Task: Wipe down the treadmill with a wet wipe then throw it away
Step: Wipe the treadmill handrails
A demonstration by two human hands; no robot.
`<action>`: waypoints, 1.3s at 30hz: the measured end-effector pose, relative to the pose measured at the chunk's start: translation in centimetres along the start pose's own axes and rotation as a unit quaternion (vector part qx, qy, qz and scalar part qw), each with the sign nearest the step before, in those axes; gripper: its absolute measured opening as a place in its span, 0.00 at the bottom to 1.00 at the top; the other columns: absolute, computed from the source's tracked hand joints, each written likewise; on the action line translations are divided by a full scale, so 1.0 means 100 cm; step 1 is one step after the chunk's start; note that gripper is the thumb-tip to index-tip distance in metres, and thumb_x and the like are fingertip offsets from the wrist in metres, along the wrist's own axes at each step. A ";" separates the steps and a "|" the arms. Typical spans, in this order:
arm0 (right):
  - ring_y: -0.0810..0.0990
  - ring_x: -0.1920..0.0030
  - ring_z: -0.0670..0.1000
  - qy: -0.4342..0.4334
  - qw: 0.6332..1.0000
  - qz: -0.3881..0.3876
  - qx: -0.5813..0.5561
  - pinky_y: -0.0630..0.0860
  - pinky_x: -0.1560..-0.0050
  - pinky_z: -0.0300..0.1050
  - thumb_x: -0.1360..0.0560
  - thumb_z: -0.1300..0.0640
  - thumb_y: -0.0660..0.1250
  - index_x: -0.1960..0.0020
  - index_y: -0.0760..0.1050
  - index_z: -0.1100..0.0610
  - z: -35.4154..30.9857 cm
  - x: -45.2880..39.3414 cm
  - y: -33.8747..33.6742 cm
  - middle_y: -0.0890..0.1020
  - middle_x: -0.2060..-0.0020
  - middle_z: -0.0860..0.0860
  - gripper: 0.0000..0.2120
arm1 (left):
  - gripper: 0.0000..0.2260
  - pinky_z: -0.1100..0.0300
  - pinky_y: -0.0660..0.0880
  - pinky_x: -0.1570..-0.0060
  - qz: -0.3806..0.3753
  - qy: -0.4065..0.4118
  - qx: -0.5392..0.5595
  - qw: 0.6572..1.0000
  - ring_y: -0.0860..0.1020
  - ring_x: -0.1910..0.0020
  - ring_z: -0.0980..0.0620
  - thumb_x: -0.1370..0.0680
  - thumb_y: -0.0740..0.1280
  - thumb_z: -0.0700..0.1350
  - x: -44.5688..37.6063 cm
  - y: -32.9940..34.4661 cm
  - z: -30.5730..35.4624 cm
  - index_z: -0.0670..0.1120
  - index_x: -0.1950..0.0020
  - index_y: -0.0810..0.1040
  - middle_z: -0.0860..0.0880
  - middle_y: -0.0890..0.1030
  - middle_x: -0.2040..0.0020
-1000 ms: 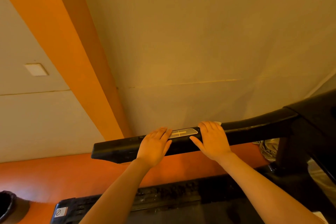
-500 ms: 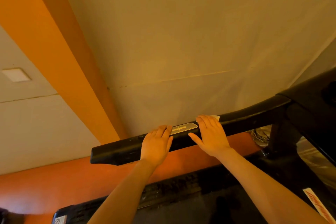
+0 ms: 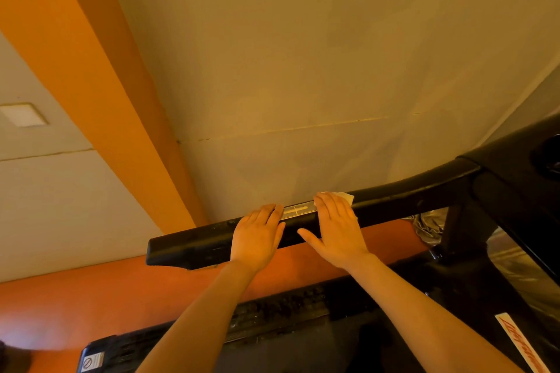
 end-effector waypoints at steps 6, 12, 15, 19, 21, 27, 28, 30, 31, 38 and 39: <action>0.68 0.29 0.55 -0.029 0.999 -0.030 -0.007 0.61 0.28 0.50 0.25 0.27 0.36 0.27 0.67 0.60 -0.015 -0.011 -0.003 0.72 0.30 0.56 0.47 | 0.22 0.57 0.65 0.32 -0.022 0.004 0.004 1.000 0.68 0.29 0.51 0.15 0.49 0.55 0.000 0.001 0.000 0.50 0.22 0.61 0.50 0.67 0.25; 0.60 0.24 0.51 -0.074 0.995 -0.032 -0.055 0.54 0.26 0.46 0.25 0.30 0.34 0.23 0.61 0.55 -0.004 -0.015 -0.013 0.63 0.24 0.52 0.43 | 0.22 0.58 0.62 0.30 -0.029 0.006 0.014 0.999 0.65 0.27 0.53 0.15 0.48 0.55 -0.001 -0.001 -0.001 0.51 0.22 0.58 0.51 0.65 0.24; 0.60 0.24 0.52 -0.058 0.997 0.005 -0.043 0.51 0.26 0.48 0.20 0.36 0.38 0.25 0.64 0.57 0.019 -0.012 -0.022 0.64 0.24 0.53 0.36 | 0.22 0.57 0.57 0.27 -0.038 0.000 0.007 0.999 0.63 0.26 0.52 0.15 0.48 0.55 -0.004 -0.001 0.000 0.51 0.22 0.59 0.50 0.64 0.24; 0.68 0.28 0.56 0.000 0.999 0.032 0.020 0.60 0.28 0.53 0.19 0.43 0.44 0.30 0.71 0.60 0.055 -0.010 -0.027 0.72 0.30 0.57 0.30 | 0.23 0.54 0.47 0.24 -0.028 -0.004 0.006 1.000 0.56 0.22 0.49 0.15 0.48 0.55 -0.009 -0.006 0.014 0.52 0.21 0.56 0.48 0.58 0.21; 0.70 0.29 0.57 0.030 0.999 0.028 0.025 0.62 0.29 0.54 0.19 0.43 0.46 0.31 0.72 0.61 0.069 -0.007 -0.024 0.74 0.32 0.58 0.30 | 0.23 0.54 0.49 0.24 -0.032 0.009 0.039 0.999 0.54 0.22 0.48 0.15 0.48 0.55 -0.015 -0.008 0.033 0.51 0.20 0.53 0.47 0.55 0.20; 0.77 0.37 0.58 0.035 0.998 0.051 -0.024 0.69 0.33 0.55 0.19 0.44 0.46 0.35 0.75 0.62 0.077 0.000 -0.022 0.80 0.39 0.58 0.29 | 0.24 0.55 0.49 0.24 -0.048 0.064 0.064 0.995 0.51 0.21 0.48 0.15 0.49 0.54 -0.047 -0.004 0.097 0.49 0.20 0.51 0.46 0.52 0.20; 0.77 0.38 0.58 0.031 0.998 0.055 -0.027 0.70 0.34 0.55 0.19 0.45 0.47 0.35 0.75 0.62 0.077 0.000 -0.022 0.80 0.40 0.58 0.28 | 0.24 0.55 0.49 0.24 -0.051 0.065 0.053 0.995 0.51 0.21 0.48 0.15 0.50 0.53 -0.050 -0.001 0.102 0.48 0.20 0.51 0.46 0.53 0.20; 0.77 0.37 0.57 0.024 0.998 0.058 -0.028 0.69 0.33 0.54 0.19 0.46 0.48 0.35 0.75 0.62 0.077 0.001 -0.021 0.80 0.40 0.58 0.27 | 0.25 0.54 0.51 0.25 -0.057 0.060 0.022 0.996 0.53 0.21 0.47 0.15 0.52 0.51 -0.052 0.005 0.107 0.48 0.20 0.51 0.45 0.55 0.20; 0.77 0.37 0.57 0.023 0.998 0.060 -0.029 0.69 0.33 0.54 0.19 0.45 0.48 0.35 0.75 0.61 0.078 0.001 -0.020 0.79 0.39 0.57 0.27 | 0.25 0.54 0.52 0.25 -0.060 0.059 0.011 0.996 0.53 0.21 0.47 0.15 0.53 0.50 -0.052 0.007 0.109 0.47 0.20 0.50 0.45 0.55 0.20; 0.75 0.36 0.56 0.047 0.995 0.074 -0.052 0.66 0.30 0.54 0.19 0.44 0.46 0.34 0.74 0.60 0.076 0.000 -0.017 0.79 0.39 0.56 0.28 | 0.24 0.56 0.52 0.26 -0.042 0.076 0.006 0.996 0.56 0.22 0.48 0.15 0.53 0.50 -0.041 0.009 0.091 0.48 0.20 0.51 0.47 0.58 0.21; 0.75 0.35 0.56 0.051 0.994 0.077 -0.054 0.65 0.30 0.54 0.19 0.43 0.46 0.34 0.74 0.60 0.076 0.000 -0.017 0.79 0.39 0.56 0.28 | 0.24 0.57 0.49 0.26 -0.045 0.079 0.002 0.996 0.54 0.21 0.49 0.15 0.51 0.50 -0.039 0.009 0.087 0.49 0.20 0.49 0.47 0.56 0.20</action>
Point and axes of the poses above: each hand's wrist, its own x-axis away from the middle knuckle, its own y-axis out of the palm, z = x × y, the point moved 8 cm from there along -x, towards the middle knuckle
